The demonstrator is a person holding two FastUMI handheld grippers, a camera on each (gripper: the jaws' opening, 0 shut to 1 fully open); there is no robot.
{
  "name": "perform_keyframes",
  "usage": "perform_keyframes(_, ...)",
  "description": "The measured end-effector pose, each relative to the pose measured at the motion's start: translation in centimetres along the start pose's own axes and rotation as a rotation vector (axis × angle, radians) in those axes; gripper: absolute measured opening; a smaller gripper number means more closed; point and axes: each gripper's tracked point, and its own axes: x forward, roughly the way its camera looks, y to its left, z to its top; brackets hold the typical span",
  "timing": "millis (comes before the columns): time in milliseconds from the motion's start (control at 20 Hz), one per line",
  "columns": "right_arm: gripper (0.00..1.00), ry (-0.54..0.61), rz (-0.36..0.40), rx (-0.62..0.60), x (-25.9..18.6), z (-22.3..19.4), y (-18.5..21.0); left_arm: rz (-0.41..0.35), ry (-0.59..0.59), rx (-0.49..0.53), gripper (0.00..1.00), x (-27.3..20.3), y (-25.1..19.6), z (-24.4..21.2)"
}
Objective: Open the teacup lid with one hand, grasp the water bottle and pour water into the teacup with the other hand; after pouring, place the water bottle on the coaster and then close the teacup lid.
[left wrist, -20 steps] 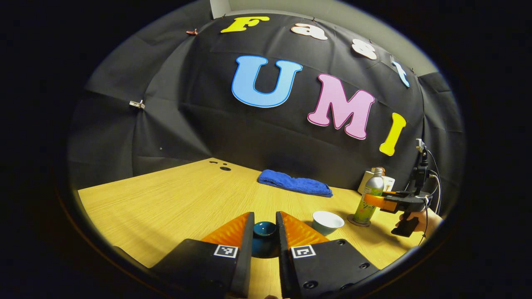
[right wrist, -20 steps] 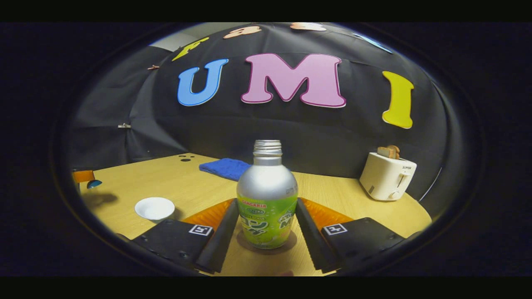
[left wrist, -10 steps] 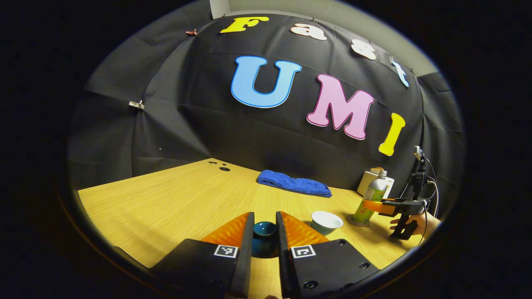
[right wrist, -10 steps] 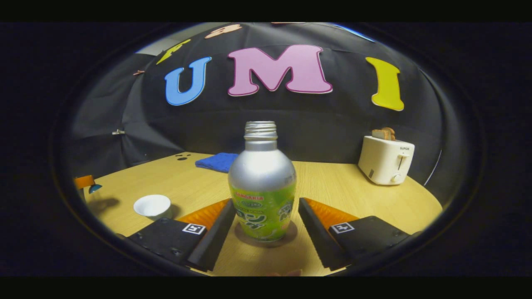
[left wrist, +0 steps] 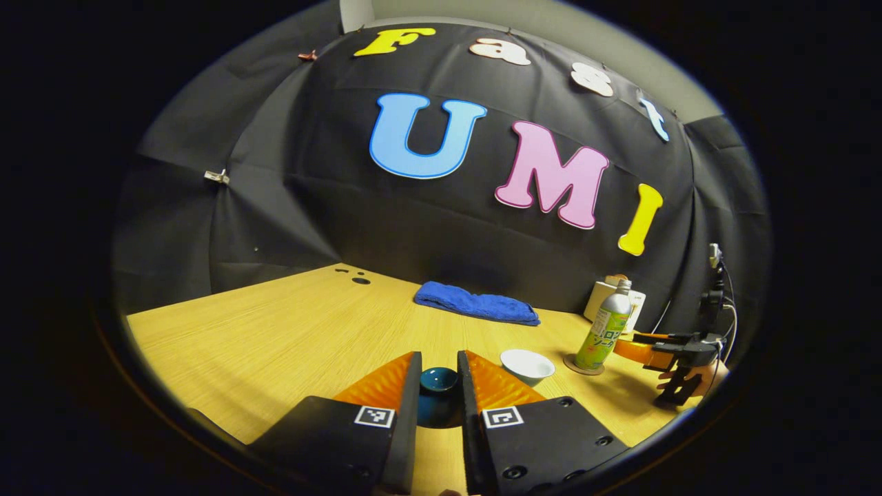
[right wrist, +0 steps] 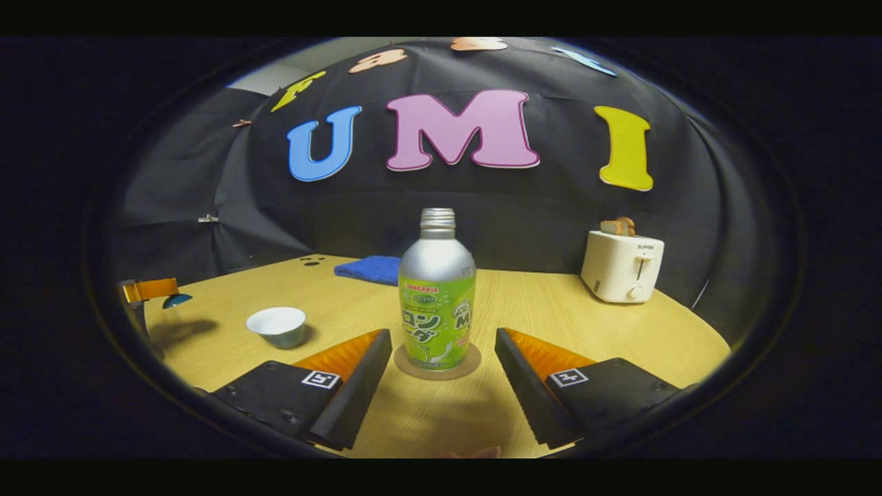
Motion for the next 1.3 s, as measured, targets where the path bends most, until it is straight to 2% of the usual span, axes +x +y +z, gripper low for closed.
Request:
perform_keyframes(50, 0.94, -0.026, 0.002, -0.005, -0.8, 0.3, 0.1, -0.012, -0.007, 0.008, 0.35, -0.2, -0.8, 0.3)
perform_keyframes(100, 0.94, -0.046, -0.004, -0.01, -1.4, 0.5, 0.1, -0.03, -0.014, 0.013, 0.32, -0.6, -1.8, 0.8)
perform_keyframes(200, 0.94, -0.078, -0.006, -0.024, -2.7, 0.8, 0.2, -0.064, -0.03, 0.022, 0.35, -0.9, -3.9, 1.6)
perform_keyframes(300, 0.9, -0.086, -0.019, -0.04, -3.7, 0.7, -0.3, -0.078, -0.036, 0.021, 0.32, -0.5, -5.1, 2.1)
perform_keyframes(350, 0.94, -0.089, -0.016, -0.036, -4.1, 0.7, -0.4, -0.084, -0.031, 0.02, 0.32, 0.1, -5.8, 2.2)
perform_keyframes(450, 0.94, -0.087, -0.009, -0.019, -4.8, 0.6, -0.7, -0.096, -0.022, 0.034, 0.32, 1.7, -7.3, 2.5)
perform_keyframes(500, 0.9, -0.086, -0.011, -0.016, -5.1, 0.4, -1.1, -0.1, -0.017, 0.058, 0.32, 2.7, -8.1, 2.6)
perform_keyframes(550, 0.94, -0.085, -0.012, -0.012, -5.6, 0.3, -1.6, -0.096, -0.01, 0.085, 0.35, 3.8, -8.7, 2.5)
perform_keyframes(650, 0.9, -0.097, -0.016, -0.001, -6.3, 0.5, -2.6, -0.101, 0.009, 0.141, 0.32, 5.9, -10.1, 2.1)
perform_keyframes(700, 0.94, -0.105, -0.014, 0.013, -6.6, 0.7, -3.0, -0.103, 0.027, 0.166, 0.32, 6.9, -10.7, 1.6)
perform_keyframes(800, 0.94, -0.094, -0.013, 0.031, -6.9, 0.5, -3.9, -0.113, 0.063, 0.199, 0.32, 8.9, -11.7, 0.2)
perform_keyframes(850, 0.94, -0.103, -0.029, 0.04, -7.1, 0.7, -4.7, -0.122, 0.094, 0.191, 0.32, 10.0, -12.1, -0.7)
perform_keyframes(900, 0.9, -0.108, -0.033, 0.053, -7.0, 0.8, -5.1, -0.126, 0.119, 0.176, 0.32, 10.7, -12.4, -1.5)
perform_keyframes(1000, 0.95, -0.107, -0.013, 0.09, -7.0, 0.7, -5.0, -0.112, 0.143, 0.161, 0.32, 11.7, -12.1, -2.5)
perform_keyframes(1300, 0.95, -0.112, 0.004, 0.102, -6.7, 0.3, -4.8, -0.079, 0.175, 0.133, 0.32, 13.2, -11.3, -4.4)
